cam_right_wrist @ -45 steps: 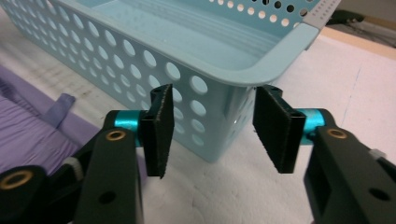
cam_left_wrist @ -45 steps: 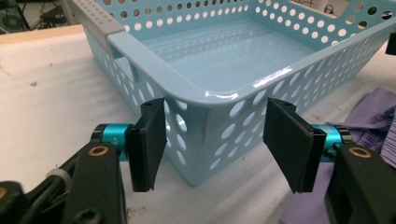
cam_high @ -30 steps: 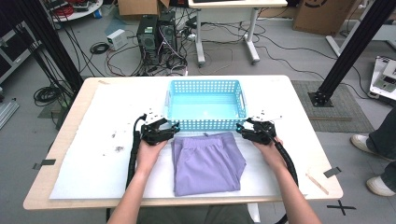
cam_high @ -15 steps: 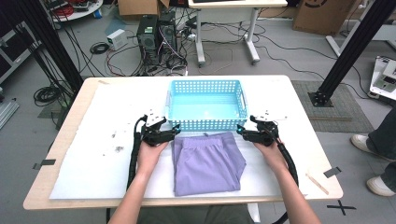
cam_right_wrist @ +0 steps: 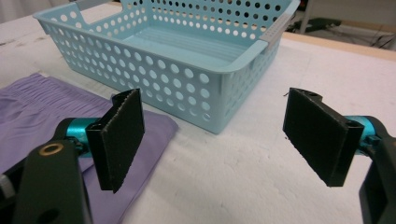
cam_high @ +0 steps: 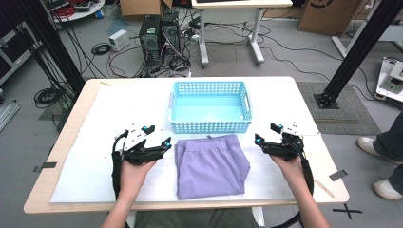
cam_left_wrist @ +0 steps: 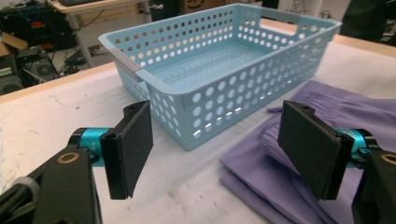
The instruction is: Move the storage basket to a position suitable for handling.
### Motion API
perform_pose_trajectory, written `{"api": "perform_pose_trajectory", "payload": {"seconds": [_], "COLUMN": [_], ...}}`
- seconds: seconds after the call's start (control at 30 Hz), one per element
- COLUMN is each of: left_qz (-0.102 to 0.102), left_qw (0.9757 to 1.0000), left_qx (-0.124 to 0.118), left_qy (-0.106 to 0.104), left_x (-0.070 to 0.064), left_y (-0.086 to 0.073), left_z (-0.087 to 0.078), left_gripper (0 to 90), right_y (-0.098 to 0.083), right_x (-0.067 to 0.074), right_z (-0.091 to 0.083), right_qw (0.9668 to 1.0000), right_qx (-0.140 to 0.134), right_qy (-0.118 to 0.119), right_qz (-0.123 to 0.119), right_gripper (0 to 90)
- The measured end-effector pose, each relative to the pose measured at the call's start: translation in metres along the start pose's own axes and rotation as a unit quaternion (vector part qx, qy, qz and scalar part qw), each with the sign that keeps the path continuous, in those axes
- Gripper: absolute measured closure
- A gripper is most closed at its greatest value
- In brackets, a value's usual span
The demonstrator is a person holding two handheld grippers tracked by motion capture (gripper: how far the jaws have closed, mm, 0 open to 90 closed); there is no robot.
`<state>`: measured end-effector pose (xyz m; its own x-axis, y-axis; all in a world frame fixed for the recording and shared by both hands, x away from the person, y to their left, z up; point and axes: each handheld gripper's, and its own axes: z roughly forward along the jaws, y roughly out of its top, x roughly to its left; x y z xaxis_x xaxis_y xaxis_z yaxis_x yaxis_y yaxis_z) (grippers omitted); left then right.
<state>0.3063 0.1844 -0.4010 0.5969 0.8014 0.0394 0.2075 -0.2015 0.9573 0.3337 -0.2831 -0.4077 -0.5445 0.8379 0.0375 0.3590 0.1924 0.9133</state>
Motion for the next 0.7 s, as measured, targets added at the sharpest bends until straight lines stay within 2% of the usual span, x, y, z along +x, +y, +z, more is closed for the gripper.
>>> {"api": "perform_pose_trajectory", "payload": {"seconds": [0.07,0.1,0.2,0.3,0.4,0.5,0.7], "left_qz": [0.001,-0.005,-0.002,-0.007,-0.009,-0.008,-0.01], "left_qw": [1.0,0.9999,1.0,1.0,0.9998,0.9997,0.9996], "left_qx": [-0.005,-0.007,-0.007,-0.004,-0.003,0.0,0.003], "left_qy": [-0.003,-0.007,0.0,0.003,0.014,0.024,0.025], "left_x": [0.0,0.001,0.004,0.009,0.012,0.015,0.019], "left_y": [0.0,0.0,-0.002,-0.005,-0.007,-0.009,-0.011], "left_z": [-0.006,-0.009,-0.014,-0.016,-0.019,-0.021,-0.018], "left_gripper": [26.6,26.6,26.5,26.6,26.6,26.6,26.5], "right_y": [-0.003,-0.004,-0.009,-0.013,-0.015,-0.016,-0.017], "right_x": [0.002,0.002,0.005,0.006,0.004,0.002,-0.001], "right_z": [-0.008,-0.01,-0.018,-0.022,-0.025,-0.027,-0.032], "right_qw": [1.0,1.0,0.9998,0.9996,0.9988,0.9983,0.9977], "right_qx": [-0.006,-0.007,-0.016,-0.02,-0.035,-0.046,-0.055], "right_qy": [-0.004,-0.004,-0.011,-0.02,-0.028,-0.03,-0.038], "right_qz": [0.001,0.003,0.006,-0.007,-0.02,-0.018,-0.009], "right_gripper": [21.3,21.4,21.5,21.8,25.7,25.6,25.6]}}
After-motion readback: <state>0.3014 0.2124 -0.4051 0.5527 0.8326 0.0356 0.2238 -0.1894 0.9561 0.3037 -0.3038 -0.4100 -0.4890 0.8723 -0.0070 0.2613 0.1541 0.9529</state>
